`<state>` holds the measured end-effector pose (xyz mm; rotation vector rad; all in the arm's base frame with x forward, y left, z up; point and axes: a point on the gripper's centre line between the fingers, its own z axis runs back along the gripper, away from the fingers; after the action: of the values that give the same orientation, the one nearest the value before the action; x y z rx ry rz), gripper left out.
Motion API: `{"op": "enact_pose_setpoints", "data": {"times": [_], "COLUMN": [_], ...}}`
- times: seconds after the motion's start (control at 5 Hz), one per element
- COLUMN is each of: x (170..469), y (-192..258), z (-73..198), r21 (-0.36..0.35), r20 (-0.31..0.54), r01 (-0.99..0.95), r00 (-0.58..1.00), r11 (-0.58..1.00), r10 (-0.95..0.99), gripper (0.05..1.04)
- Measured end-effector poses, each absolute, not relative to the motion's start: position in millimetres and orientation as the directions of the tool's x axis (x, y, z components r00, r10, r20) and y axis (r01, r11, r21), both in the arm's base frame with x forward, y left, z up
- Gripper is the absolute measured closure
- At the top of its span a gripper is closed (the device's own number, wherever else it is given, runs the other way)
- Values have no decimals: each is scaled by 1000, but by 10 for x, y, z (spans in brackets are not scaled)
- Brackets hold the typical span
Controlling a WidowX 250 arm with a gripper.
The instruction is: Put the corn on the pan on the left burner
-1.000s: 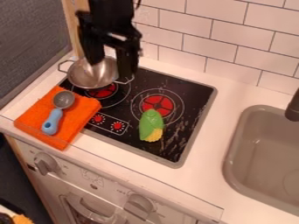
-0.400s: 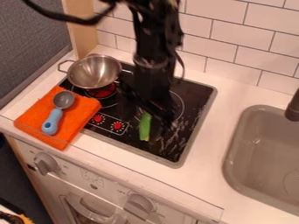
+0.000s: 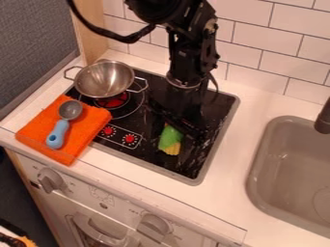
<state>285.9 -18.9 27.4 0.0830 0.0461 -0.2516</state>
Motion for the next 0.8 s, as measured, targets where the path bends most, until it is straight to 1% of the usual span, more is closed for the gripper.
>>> {"op": "enact_pose_setpoints", "data": {"times": [0.2,0.4,0.6,0.8], "x": [2960,3019,2990,3008], "y": [-186,-195,-114,72], "z": [252,219,269,535], "r21": [90,99,113,118], "r20": [-24,52,144,231], "r01": [231,244,257,240], "r00": [973,967,951,937], "r11": [969,965,960,963], "r10": [-229,-250,-272,-262], "gripper": [135,363,367,367]}}
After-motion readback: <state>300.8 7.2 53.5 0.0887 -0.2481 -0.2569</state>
